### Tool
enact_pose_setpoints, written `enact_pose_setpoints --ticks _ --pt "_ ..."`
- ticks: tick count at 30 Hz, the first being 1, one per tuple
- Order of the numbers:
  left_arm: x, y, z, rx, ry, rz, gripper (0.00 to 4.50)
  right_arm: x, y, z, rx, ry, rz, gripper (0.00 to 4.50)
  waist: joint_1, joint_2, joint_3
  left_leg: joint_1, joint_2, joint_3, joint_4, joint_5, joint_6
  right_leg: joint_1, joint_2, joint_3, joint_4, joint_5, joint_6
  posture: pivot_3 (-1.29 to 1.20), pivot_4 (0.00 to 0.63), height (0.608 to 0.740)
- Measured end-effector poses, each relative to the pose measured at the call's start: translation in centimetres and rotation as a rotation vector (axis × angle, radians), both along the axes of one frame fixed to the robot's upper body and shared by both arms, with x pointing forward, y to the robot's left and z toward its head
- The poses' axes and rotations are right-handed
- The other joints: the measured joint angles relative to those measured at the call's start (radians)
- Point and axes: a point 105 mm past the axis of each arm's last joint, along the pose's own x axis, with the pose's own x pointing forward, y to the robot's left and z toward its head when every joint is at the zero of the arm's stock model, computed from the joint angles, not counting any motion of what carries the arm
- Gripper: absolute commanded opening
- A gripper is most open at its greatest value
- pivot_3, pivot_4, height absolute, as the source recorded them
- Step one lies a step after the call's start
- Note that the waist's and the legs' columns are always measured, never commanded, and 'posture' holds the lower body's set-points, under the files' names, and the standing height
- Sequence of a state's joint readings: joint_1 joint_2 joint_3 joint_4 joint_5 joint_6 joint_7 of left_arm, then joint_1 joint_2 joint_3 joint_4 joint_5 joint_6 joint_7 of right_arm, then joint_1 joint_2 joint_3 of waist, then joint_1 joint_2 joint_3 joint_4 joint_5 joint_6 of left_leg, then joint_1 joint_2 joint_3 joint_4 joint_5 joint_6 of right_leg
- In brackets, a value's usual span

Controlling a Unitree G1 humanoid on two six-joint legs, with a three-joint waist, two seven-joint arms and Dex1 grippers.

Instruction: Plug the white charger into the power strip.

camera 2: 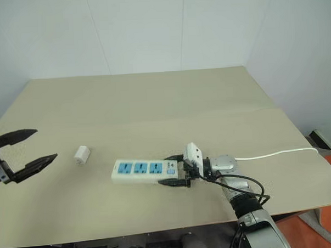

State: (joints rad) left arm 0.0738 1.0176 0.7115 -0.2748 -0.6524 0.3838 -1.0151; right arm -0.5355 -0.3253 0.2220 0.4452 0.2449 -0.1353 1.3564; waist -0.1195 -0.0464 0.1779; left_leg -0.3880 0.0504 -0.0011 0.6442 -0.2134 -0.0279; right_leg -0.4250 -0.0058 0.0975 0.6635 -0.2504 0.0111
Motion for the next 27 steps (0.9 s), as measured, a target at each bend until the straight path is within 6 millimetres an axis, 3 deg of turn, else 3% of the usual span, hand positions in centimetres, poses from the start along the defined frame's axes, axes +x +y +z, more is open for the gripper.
enact_pose_setpoints --ticks 6,11,16,20,27 --pt "4.4 1.0 2.0 -0.063 0.053 0.192 4.50 0.6 1.0 -0.7 -0.012 0.009 0.022 3.42 0.004 -0.002 0.001 -0.002 0.000 -0.002 0.000 0.000 0.000 -0.001 0.000 -0.001 0.000 0.000 0.000 0.00 0.150 0.740" --pt "7.0 -0.4 4.8 -0.195 0.264 0.328 4.50 0.7 1.7 -1.1 -0.002 0.024 0.028 3.42 0.010 -0.004 0.002 -0.002 -0.002 -0.004 0.001 0.000 0.000 0.000 0.000 -0.001 0.000 0.001 0.002 0.00 0.150 0.740" --pt "9.5 -1.8 4.2 -0.284 0.638 0.475 4.50 0.8 1.7 -1.3 0.009 0.016 0.025 3.42 0.019 -0.004 0.002 -0.001 -0.002 -0.007 0.002 0.000 0.000 0.001 0.001 -0.003 0.003 0.001 0.002 0.00 0.150 0.740" --pt "10.7 -1.8 3.9 -0.306 0.799 0.576 4.50 0.7 2.0 -1.3 0.019 0.006 0.033 3.42 0.010 -0.004 0.002 -0.001 -0.002 -0.008 0.000 0.000 0.000 0.000 0.002 -0.002 0.003 0.001 0.002 0.00 0.150 0.740" --pt "12.5 -3.3 0.5 -0.340 1.068 0.754 4.50 0.6 2.1 -1.3 0.025 -0.002 0.035 3.42 0.016 -0.004 0.002 -0.001 -0.003 -0.008 0.001 0.000 0.000 0.000 0.003 -0.002 0.004 0.001 0.002 0.00 0.150 0.740"
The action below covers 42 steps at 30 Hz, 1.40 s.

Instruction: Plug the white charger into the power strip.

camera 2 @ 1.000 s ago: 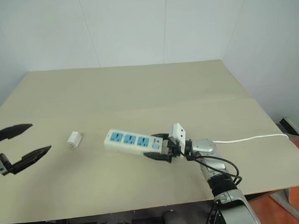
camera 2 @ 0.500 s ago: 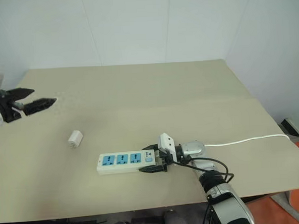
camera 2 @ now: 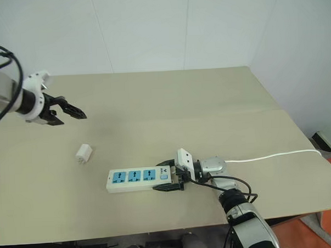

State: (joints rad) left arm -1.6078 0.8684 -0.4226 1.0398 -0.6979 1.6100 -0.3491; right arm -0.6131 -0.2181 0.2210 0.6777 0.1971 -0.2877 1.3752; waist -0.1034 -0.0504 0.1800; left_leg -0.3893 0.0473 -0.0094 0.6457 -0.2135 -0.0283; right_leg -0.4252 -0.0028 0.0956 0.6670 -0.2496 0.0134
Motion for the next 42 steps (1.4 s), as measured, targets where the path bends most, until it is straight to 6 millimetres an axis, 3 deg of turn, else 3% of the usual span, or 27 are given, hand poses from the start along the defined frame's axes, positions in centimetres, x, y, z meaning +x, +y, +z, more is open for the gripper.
enact_pose_setpoints --ticks 5,13,23,38,42 --pt "-0.1 0.0 -2.1 0.028 0.107 0.065 4.50 0.0 0.0 0.1 0.003 -0.004 -0.003 3.42 -0.008 0.000 0.000 -0.001 0.000 0.000 0.000 0.000 0.000 -0.001 0.001 0.001 0.000 0.000 0.000 0.00 0.150 0.740" --pt "-0.4 1.7 -5.3 0.094 0.180 0.126 4.50 0.2 -0.1 0.0 0.001 -0.008 -0.018 3.42 -0.007 -0.001 0.000 -0.001 0.000 -0.001 0.000 0.000 0.000 -0.001 0.000 0.000 0.000 0.000 0.000 0.00 0.150 0.740" --pt "1.0 0.8 -6.5 0.138 0.139 0.056 4.50 0.1 -0.2 0.0 0.012 -0.010 -0.039 3.42 -0.006 -0.001 0.000 -0.001 -0.001 -0.001 0.000 0.000 0.000 0.000 -0.001 0.000 0.000 0.000 0.000 0.00 0.150 0.740" --pt "1.4 1.0 -9.5 0.187 0.160 -0.001 4.50 0.0 -0.3 0.0 0.023 -0.006 -0.083 3.42 -0.001 -0.001 0.000 -0.001 -0.001 -0.001 0.000 0.000 0.000 0.000 -0.001 0.000 0.000 0.000 0.000 0.00 0.150 0.740" --pt "1.4 0.8 -10.6 0.178 0.174 -0.008 3.54 0.0 -0.5 0.0 0.028 -0.010 -0.096 3.42 0.002 -0.001 0.000 -0.002 -0.001 -0.002 0.000 0.000 0.000 0.000 -0.001 0.000 0.000 0.000 0.000 0.00 0.150 0.740"
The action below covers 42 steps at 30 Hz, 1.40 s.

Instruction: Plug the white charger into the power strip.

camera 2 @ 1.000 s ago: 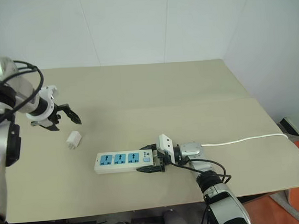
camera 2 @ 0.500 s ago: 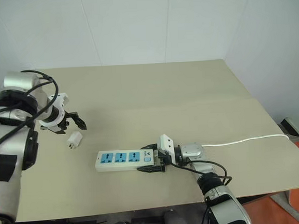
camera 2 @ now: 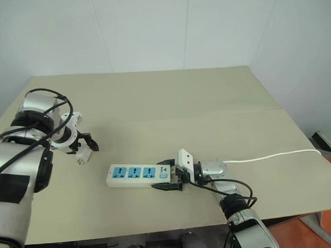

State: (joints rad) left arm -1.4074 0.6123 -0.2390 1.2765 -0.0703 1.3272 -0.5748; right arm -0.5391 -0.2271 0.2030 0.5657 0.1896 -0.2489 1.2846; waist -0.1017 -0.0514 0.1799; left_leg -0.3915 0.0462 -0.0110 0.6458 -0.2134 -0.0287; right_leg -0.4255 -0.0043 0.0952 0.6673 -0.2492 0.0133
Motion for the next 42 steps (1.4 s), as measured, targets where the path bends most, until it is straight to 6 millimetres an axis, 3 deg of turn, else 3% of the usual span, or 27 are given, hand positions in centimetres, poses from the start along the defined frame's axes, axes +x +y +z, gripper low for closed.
enact_pose_setpoints --ticks 8,11,15,20,23,32,36,39,42 --pt "0.1 -0.5 -0.1 -0.003 0.002 -0.040 1.00 0.0 -0.1 0.0 0.004 0.003 -0.023 3.42 0.003 0.000 0.000 0.000 -0.001 0.000 0.000 0.000 0.000 0.000 -0.001 0.000 0.000 0.000 0.000 0.00 0.150 0.740" --pt "0.0 -0.4 -0.1 0.010 0.017 -0.069 1.00 0.0 -0.1 0.0 0.005 0.003 -0.028 3.42 0.003 0.000 0.000 0.000 -0.001 -0.001 0.000 0.000 0.000 0.000 -0.001 0.000 0.000 0.000 0.000 0.00 0.150 0.740" --pt "-0.1 -0.5 0.4 0.065 0.061 -0.254 1.00 0.0 0.0 0.0 0.005 0.002 -0.029 3.42 0.002 0.000 0.000 0.000 -0.001 0.000 0.000 0.000 0.000 0.000 0.000 -0.001 0.000 0.000 0.000 0.00 0.150 0.740" --pt "-1.2 0.8 3.0 0.116 0.139 -0.502 1.00 0.0 0.1 0.0 0.007 0.002 -0.027 3.42 -0.003 0.000 0.000 0.000 -0.001 -0.001 0.000 0.000 0.000 0.000 0.000 0.000 0.000 0.000 0.000 0.00 0.150 0.740" --pt "-2.1 1.2 3.6 0.129 0.166 -0.591 1.00 0.0 0.1 -0.1 0.004 0.003 -0.027 3.42 -0.001 0.000 0.000 0.001 0.000 0.000 0.000 0.000 0.000 0.001 0.000 0.000 0.000 0.000 0.000 0.00 0.150 0.740" --pt "-5.3 -1.9 0.8 0.145 0.193 -0.809 1.00 0.1 0.4 -0.1 0.006 0.007 -0.022 3.42 0.000 0.000 0.000 0.002 0.001 0.000 0.000 0.000 0.000 0.001 0.001 0.001 0.001 0.000 0.000 0.00 0.150 0.740" --pt "-6.4 -2.0 -1.3 0.178 0.220 -0.817 1.00 0.1 0.3 -0.1 0.003 0.008 -0.023 3.42 0.003 0.000 0.000 0.002 0.001 0.000 0.001 0.000 0.000 0.001 0.001 0.001 0.002 0.000 0.000 0.00 0.150 0.740" --pt "-6.7 -2.1 -0.9 0.202 0.193 -0.832 1.00 0.1 0.1 -0.1 -0.001 0.008 -0.023 3.42 0.004 0.000 0.000 0.002 0.001 0.000 0.001 0.000 0.000 0.001 0.001 0.001 0.002 0.000 0.000 0.00 0.150 0.740" --pt "-7.1 -2.2 -1.2 0.219 0.185 -0.847 2.04 0.1 0.1 -0.1 -0.002 0.007 -0.023 3.42 0.004 0.000 0.000 0.002 0.001 0.000 0.001 0.000 0.000 0.002 0.001 0.001 0.002 0.000 0.000 0.00 0.150 0.740"
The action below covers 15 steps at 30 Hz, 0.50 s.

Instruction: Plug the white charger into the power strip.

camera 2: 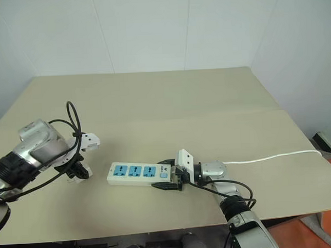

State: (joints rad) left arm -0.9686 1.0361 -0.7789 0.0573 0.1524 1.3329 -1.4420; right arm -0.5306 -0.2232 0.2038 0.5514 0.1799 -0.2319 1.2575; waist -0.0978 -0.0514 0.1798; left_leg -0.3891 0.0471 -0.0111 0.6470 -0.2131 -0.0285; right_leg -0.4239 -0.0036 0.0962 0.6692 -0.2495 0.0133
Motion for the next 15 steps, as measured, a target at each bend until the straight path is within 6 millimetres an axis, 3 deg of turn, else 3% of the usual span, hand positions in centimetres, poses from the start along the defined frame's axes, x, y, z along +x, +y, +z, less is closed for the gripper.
enact_pose_setpoints --ticks 7,11,15 --pt "-0.8 -0.1 -0.2 0.000 -0.001 -0.004 4.37 0.0 0.0 0.0 -0.001 0.000 0.000 3.42 0.001 0.000 0.000 0.000 0.000 0.000 0.000 0.000 0.000 0.000 0.000 0.000 0.000 0.000 0.000 0.00 0.150 0.740" --pt "-0.9 -0.4 0.1 -0.007 0.014 0.008 4.44 0.0 0.0 0.0 0.000 0.001 0.001 3.42 0.002 0.000 0.000 -0.001 0.000 0.000 0.001 0.000 0.000 0.000 0.000 -0.001 0.000 0.000 0.000 0.00 0.150 0.740" --pt "0.1 -1.1 2.5 -0.002 -0.025 0.002 4.44 0.0 0.0 0.0 0.000 0.002 0.002 3.42 0.001 0.000 0.000 0.000 0.000 0.000 0.001 0.000 0.000 0.000 0.000 0.000 0.000 0.000 0.000 0.00 0.150 0.740"
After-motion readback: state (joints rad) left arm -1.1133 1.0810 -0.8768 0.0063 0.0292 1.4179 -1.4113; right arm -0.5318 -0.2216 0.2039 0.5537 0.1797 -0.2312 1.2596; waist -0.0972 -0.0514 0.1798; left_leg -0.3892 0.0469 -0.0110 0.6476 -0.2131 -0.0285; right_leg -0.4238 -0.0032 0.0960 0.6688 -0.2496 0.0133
